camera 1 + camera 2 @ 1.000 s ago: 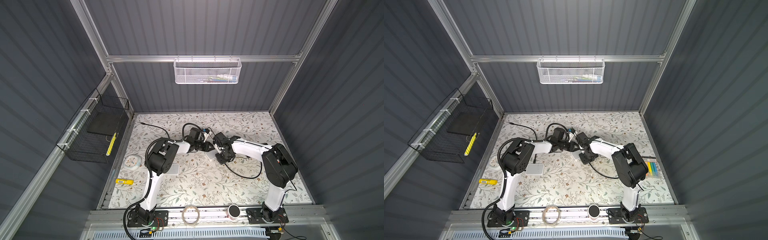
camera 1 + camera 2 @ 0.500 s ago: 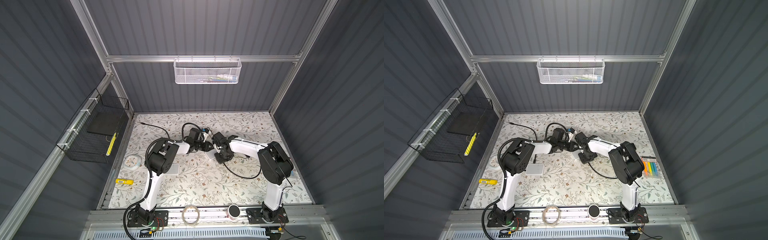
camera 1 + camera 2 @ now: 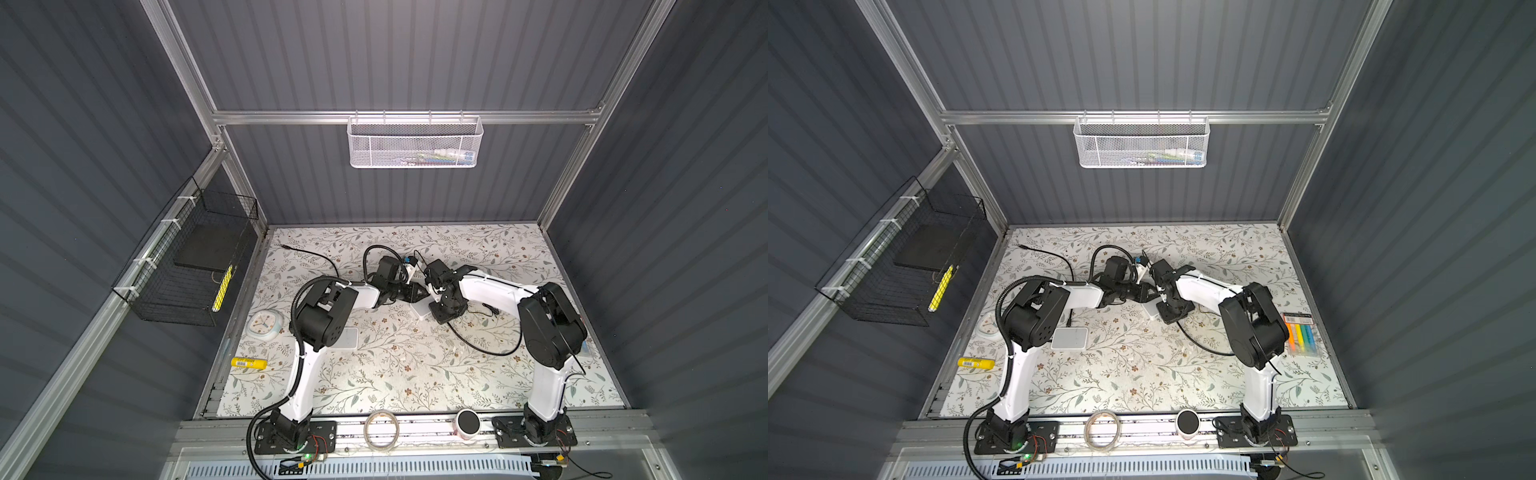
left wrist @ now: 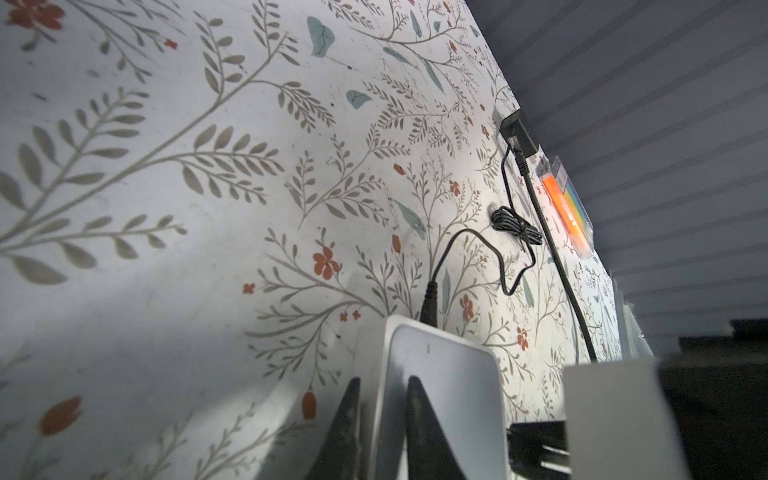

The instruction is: Insert the plug into the switch port

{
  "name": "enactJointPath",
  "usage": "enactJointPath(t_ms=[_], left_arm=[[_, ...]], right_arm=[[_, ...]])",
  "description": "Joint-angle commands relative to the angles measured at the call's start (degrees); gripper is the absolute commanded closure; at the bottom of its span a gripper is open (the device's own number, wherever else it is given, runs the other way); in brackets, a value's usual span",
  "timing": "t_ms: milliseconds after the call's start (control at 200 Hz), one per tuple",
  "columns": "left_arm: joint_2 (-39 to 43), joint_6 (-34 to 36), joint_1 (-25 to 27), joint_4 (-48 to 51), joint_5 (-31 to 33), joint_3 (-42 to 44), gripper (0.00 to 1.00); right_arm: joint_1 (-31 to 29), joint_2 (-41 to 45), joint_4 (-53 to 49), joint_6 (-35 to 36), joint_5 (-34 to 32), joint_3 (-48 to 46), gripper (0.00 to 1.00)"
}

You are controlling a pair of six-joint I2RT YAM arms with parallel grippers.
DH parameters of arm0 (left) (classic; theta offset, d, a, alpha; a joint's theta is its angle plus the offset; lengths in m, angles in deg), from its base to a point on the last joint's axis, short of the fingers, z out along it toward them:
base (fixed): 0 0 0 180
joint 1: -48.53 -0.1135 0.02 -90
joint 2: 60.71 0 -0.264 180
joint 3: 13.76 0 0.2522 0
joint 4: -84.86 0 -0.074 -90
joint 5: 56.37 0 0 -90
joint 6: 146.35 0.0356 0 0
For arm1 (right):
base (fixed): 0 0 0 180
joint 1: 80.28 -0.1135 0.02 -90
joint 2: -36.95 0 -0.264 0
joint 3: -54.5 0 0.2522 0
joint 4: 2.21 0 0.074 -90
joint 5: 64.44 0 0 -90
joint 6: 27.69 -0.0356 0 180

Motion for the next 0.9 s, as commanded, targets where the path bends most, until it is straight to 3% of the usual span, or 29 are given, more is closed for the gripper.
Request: enactJointPath(t_ms=[0, 895], left_arm=[[-3.68, -0.77, 5.55, 12.37, -11.55, 3.03, 0.81], [-4.36, -0.67, 6.43, 11.09, -13.50, 3.85, 0.83]], right_arm=[[0.65, -1.16, 23.65, -0.27, -0.16, 5.36, 1.00], [1.35, -2.71, 24.98, 3.21, 0.01, 12.01, 1.00]])
